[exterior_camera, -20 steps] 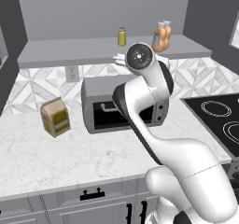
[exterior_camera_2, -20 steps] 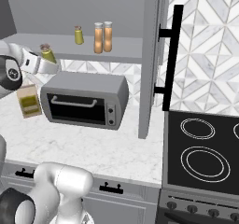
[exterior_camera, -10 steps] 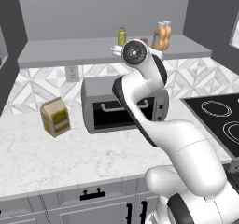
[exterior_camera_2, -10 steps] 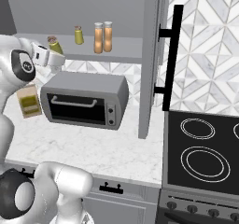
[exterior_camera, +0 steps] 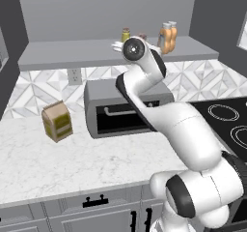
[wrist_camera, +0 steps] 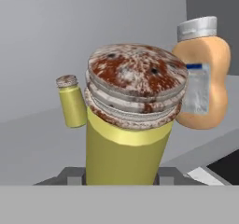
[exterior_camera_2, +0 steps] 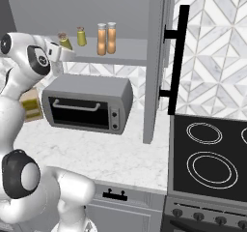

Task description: Put the shaker and condiment bottle from the counter next to their counterparts in the cabinet.

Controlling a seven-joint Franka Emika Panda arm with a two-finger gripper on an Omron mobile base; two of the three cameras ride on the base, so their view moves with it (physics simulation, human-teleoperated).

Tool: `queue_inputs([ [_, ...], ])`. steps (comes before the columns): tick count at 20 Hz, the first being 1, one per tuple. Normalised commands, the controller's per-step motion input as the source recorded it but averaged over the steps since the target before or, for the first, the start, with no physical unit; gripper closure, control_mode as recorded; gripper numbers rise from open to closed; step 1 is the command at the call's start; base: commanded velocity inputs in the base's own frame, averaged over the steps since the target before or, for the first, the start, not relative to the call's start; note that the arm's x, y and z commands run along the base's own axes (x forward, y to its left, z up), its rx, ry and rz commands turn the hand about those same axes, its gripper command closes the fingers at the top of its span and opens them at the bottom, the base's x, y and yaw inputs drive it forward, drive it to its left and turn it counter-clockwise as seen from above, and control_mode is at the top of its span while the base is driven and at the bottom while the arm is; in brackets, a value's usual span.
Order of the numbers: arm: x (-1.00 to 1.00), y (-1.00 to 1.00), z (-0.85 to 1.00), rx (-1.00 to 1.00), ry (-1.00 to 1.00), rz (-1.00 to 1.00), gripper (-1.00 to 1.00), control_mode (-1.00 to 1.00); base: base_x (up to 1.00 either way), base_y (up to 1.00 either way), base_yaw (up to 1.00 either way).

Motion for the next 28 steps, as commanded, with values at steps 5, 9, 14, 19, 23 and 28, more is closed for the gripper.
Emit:
queue_inputs([
  [5, 0.60, 0.16, 0.01, 0.00, -0.01, 0.00, 1.00, -1.00, 0.00, 0.00, 0.00],
  [9, 0.54, 0.17, 0.00, 0.00, -0.01, 0.00, 1.00, -1.00, 0.00, 0.00, 0.00],
  [14, 0.41, 0.04, 0.00, 0.00, 0.00, 0.00, 1.00, -1.00, 0.00, 0.00, 0.00],
  [19, 0.38, 0.01, 0.00, 0.00, 0.00, 0.00, 1.00, -1.00, 0.00, 0.00, 0.00],
  [23, 0.30, 0.00, 0.00, 0.00, 0.00, 0.00, 1.00, -1.00, 0.00, 0.00, 0.00],
  [28, 0.32, 0.00, 0.00, 0.00, 0.00, 0.00, 1.00, -1.00, 0.00, 0.00, 0.00],
])
